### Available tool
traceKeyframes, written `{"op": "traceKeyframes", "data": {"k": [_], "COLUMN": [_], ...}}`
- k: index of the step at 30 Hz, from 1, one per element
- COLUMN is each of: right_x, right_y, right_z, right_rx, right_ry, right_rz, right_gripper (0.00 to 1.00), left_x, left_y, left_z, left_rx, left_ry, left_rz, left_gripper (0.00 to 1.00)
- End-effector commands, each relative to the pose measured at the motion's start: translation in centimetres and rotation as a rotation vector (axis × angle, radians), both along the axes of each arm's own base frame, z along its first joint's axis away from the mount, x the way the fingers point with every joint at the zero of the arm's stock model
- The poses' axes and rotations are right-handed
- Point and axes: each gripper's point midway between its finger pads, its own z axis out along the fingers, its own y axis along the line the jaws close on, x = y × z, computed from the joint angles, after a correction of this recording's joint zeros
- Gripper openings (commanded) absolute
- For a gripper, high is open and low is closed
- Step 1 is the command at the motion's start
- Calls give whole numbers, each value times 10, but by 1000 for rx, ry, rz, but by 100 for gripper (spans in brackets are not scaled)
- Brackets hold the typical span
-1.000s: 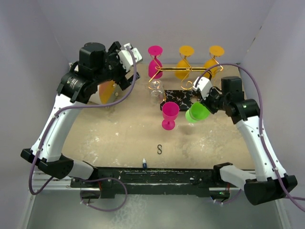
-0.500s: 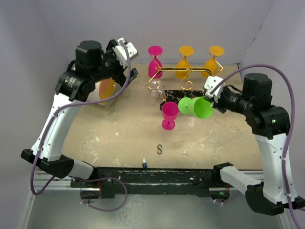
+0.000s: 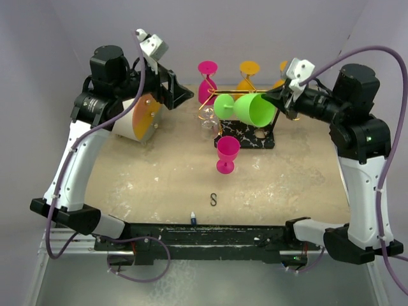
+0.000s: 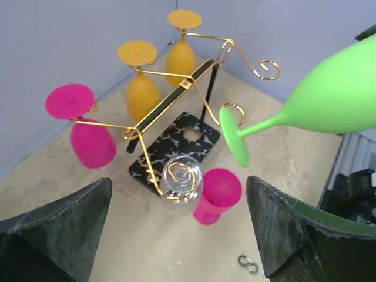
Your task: Place the wine glass upside down on the wine glass rack
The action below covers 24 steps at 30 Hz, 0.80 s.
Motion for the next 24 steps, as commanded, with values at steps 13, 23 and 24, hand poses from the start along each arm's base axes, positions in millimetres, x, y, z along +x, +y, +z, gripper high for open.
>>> {"op": "traceKeyframes", "data": {"k": [13,23,24], "right_x": [34,46,47], "right_y": [6,8,8], "right_z": [80,70,69], "right_rx": [285,326,325], "right_ry": [-65,-5,-4], "right_rz": [-94,-120,-121], "right_gripper": [0,0,0], "left_x": [19,28,28], "left_y": [-50,-73,-74], "left_z": [13,0,0], "left_rx": [-249,-254,-254], "left_ry": [169,206,206], "left_rz": [-120,-155,-158], "left_gripper": [89,74,73]}}
